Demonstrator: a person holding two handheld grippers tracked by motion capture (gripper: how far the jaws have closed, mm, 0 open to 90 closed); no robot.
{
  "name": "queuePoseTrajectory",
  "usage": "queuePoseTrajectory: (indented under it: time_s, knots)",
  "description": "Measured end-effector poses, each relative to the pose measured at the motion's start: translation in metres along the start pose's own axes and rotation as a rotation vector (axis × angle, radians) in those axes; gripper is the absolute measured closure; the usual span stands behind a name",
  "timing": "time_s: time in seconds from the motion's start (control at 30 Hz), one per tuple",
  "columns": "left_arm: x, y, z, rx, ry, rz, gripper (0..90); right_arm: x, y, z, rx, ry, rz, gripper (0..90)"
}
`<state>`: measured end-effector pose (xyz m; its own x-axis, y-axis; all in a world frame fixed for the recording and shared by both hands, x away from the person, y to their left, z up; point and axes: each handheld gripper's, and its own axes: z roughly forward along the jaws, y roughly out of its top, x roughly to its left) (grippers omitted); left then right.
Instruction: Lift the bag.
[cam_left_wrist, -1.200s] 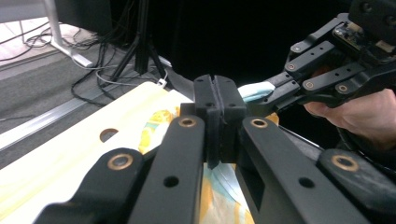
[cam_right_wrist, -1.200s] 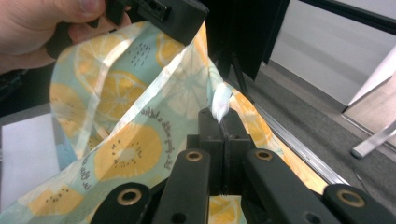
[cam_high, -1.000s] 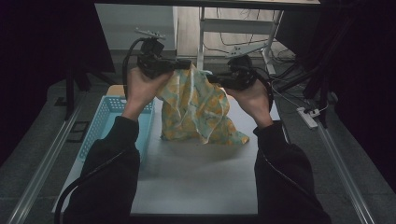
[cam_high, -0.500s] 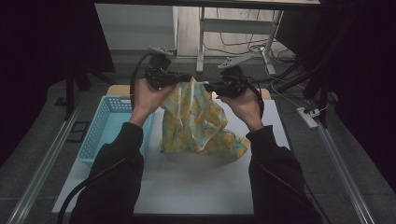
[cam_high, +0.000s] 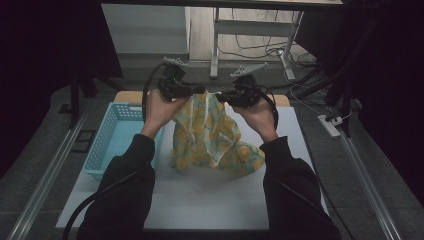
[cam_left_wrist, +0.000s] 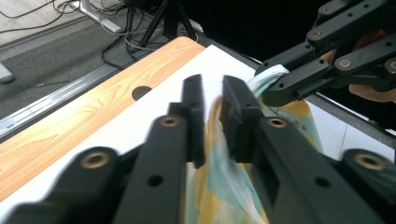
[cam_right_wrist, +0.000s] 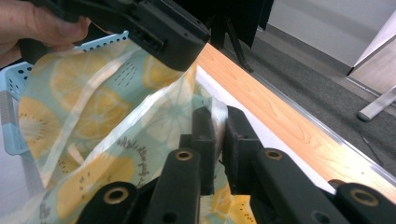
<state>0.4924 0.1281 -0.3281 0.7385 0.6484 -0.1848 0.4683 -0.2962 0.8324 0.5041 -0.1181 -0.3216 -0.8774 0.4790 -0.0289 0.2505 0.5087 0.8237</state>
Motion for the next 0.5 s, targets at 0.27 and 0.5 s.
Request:
queuePoseTrajectory:
  time_s: [0.27, 0.5]
  knots:
    - [0.0, -0.004, -0.005, 0.001, 0.005, 0.02, 55.1, -0.001, -0.003, -0.004, -0.038, 0.01, 0.029, 70.6]
    - [0.0, -0.007, -0.011, -0.012, 0.009, 0.045, 37.0, 0.0, -0.001, -0.009, -0.05, 0.009, 0.042, 59.6]
